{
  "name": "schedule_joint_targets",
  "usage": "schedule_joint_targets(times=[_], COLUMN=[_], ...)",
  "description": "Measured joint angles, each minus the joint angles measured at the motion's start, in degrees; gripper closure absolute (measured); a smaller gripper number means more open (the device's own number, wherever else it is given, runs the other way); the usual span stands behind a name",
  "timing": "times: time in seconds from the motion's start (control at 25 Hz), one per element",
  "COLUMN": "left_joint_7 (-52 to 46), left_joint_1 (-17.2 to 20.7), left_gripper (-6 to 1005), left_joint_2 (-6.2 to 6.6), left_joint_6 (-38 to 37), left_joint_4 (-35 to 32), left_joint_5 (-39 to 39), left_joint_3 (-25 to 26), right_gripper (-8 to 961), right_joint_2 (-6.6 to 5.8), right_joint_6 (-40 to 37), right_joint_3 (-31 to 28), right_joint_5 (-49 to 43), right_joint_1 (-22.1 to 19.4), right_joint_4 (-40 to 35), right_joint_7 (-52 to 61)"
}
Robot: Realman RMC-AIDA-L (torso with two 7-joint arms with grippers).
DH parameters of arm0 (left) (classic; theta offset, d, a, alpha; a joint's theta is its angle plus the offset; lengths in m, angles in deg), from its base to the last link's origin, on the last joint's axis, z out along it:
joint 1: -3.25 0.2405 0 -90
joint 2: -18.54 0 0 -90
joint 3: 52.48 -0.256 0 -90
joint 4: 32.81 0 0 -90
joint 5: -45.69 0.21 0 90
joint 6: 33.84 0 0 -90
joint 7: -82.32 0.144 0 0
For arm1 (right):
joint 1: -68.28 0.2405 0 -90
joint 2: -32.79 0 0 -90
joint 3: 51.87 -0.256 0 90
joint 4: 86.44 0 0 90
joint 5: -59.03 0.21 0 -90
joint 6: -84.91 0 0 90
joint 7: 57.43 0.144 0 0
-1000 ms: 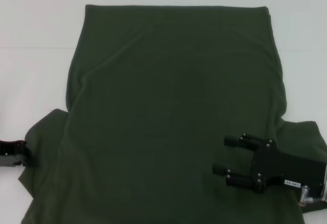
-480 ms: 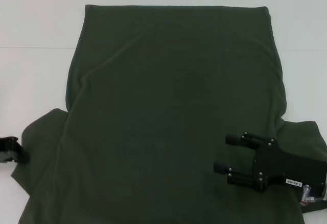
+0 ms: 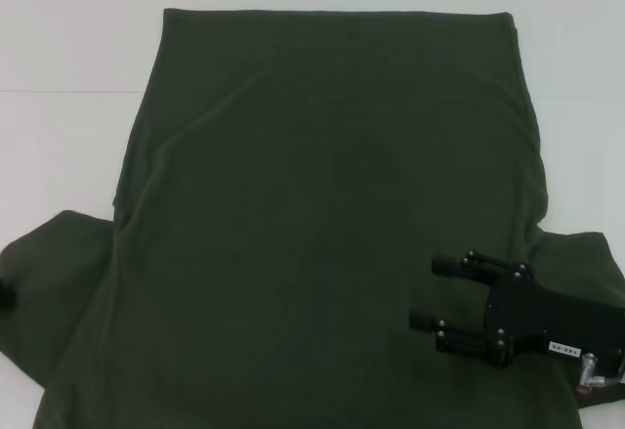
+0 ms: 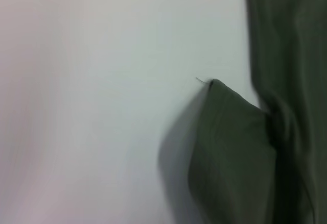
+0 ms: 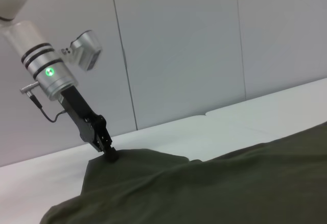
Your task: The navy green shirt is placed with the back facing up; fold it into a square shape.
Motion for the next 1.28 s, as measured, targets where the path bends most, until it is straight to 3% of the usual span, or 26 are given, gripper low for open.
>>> schedule_joint_targets(times=[0.76,1.28], left_joint_7=[0.6,1.7], left_joint_1=[2.2,1.5], left_gripper=[972,969], left_joint_2=[-0.72,-1.21], left_joint_6=[1.1,-3.1], left_joint_4=[-2.4,-2.7], left_joint_5=[-2.2,-9.8], left_joint_3=[2.7,2.1], right_gripper=[150,151], right_joint_2=[0.08,0.06], right_joint_6=[-0.9,-1.4], right_joint_3=[-0.1,-0.1], right_joint_5=[0.0,0.0], right_joint_1=[-0.2,-0.2], right_joint_4=[0.0,0.0], right_joint_7=[0.0,0.6])
